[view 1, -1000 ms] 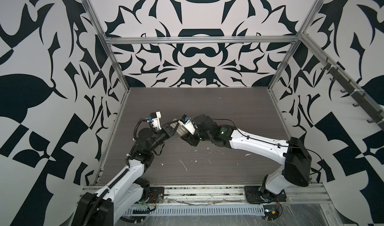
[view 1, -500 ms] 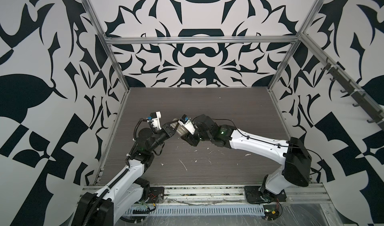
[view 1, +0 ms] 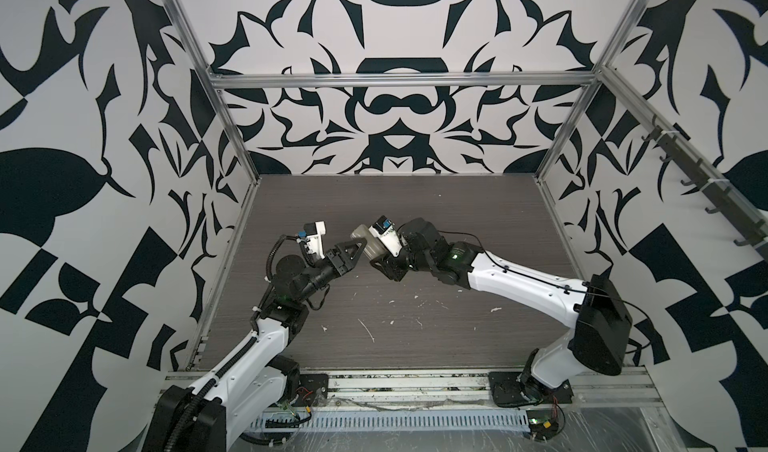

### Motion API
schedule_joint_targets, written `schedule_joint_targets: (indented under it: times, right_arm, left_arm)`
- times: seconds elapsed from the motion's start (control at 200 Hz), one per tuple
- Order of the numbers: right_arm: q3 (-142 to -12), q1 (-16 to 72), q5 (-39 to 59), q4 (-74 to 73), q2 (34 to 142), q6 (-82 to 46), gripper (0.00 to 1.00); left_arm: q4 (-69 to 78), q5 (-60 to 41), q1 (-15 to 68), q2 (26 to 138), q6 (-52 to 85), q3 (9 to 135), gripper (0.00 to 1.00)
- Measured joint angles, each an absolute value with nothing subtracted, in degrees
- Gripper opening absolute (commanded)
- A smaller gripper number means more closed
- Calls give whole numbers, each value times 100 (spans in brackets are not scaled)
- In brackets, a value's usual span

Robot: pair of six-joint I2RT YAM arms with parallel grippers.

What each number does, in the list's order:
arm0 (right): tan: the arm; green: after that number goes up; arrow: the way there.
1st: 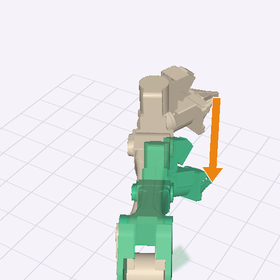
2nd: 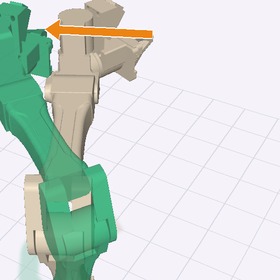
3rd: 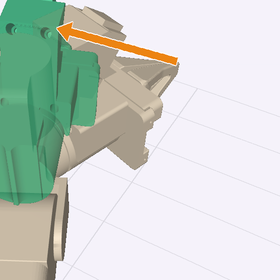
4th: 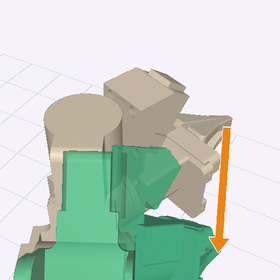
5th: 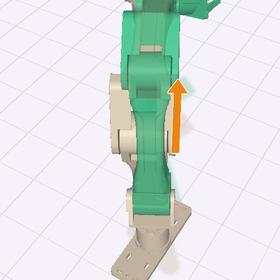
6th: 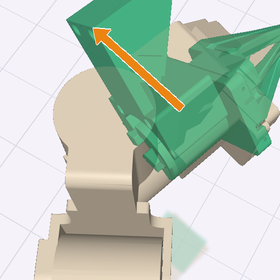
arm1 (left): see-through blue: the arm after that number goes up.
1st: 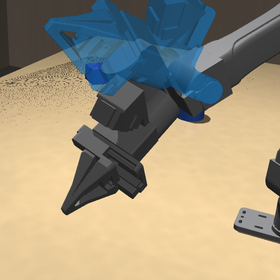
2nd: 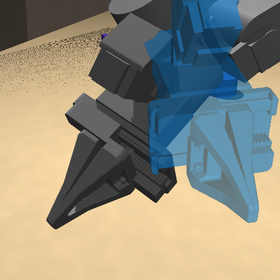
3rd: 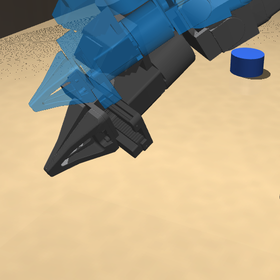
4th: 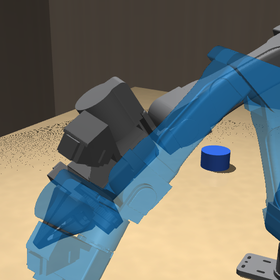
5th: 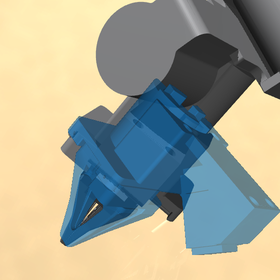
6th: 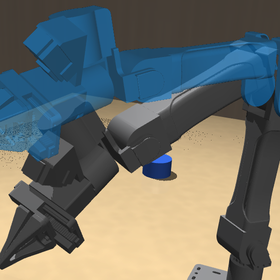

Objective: Load the batteries into the remote control

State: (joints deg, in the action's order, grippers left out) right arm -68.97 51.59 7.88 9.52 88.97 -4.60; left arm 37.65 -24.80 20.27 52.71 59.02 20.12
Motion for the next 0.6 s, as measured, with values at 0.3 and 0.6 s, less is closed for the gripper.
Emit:
schedule_joint_targets:
  times: [0.3, 0.6]
  right_arm:
    - [-6737, 4753, 1804, 755, 8138, -781, 0]
    - [-6696, 4519, 3258, 158, 7487, -1138, 0]
  left_arm:
    - [4211, -3555, 2027, 5177, 5739, 2403, 92]
    - [4954, -4740, 2027, 5284, 5898, 2985, 92]
